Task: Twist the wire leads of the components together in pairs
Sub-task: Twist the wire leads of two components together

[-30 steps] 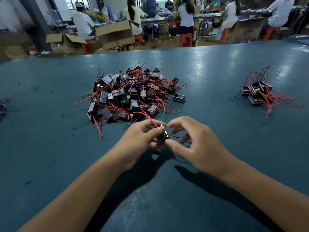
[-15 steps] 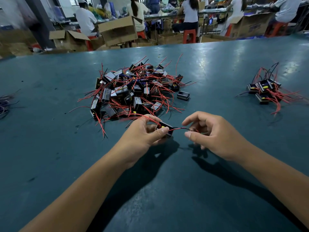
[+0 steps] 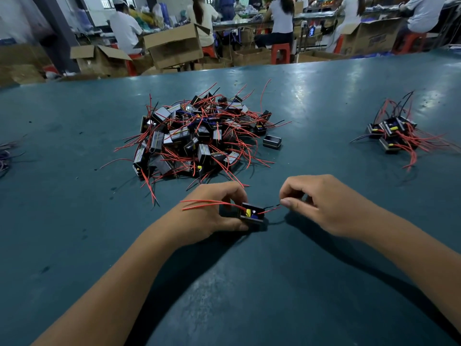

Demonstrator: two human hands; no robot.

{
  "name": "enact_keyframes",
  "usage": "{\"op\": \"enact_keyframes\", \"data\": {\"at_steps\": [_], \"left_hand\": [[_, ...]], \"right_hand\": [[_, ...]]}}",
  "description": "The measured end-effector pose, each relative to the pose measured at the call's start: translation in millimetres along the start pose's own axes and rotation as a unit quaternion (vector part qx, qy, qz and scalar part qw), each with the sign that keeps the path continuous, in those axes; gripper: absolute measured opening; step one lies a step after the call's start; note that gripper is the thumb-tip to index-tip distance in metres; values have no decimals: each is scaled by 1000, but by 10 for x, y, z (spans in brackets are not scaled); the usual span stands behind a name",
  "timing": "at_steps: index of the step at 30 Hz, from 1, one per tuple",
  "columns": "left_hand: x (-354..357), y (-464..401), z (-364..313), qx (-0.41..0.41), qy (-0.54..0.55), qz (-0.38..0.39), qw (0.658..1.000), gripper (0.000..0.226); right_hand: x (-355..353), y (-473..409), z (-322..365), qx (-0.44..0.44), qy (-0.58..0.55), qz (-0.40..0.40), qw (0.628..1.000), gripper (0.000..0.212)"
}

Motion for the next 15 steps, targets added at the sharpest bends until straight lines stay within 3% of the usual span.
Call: {"op": "enact_keyframes", "data": {"at_steps": [5, 8, 11, 13, 15], "left_hand": [[-253, 78, 182, -2, -19, 49, 999, 22], [-644, 122, 287, -26, 20, -74, 997, 18], [-850, 176, 180, -11, 203, -195, 959, 14], [-706, 141, -55, 30, 150, -169, 974, 9], [-362, 79, -269, 70, 29, -71, 995, 13]], "right_hand": [[-9, -1, 7, -18, 19, 17, 999, 7], [-32, -5, -4, -4, -17, 16, 1000, 9], [1, 2, -3, 13, -67, 42, 997, 8], [36, 3, 29, 15, -104, 61, 993, 9], [59, -2, 55, 15, -131, 71, 989, 9]]}}
Point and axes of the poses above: each hand's wrist, its own y-axis away from the middle knuckle, its own x-axis out of the palm, z = x × y, the point moved 6 cm from there along -y, towards the middle knuckle, and after that the axes turned 1 degree about -y, right-handed, at the moved point
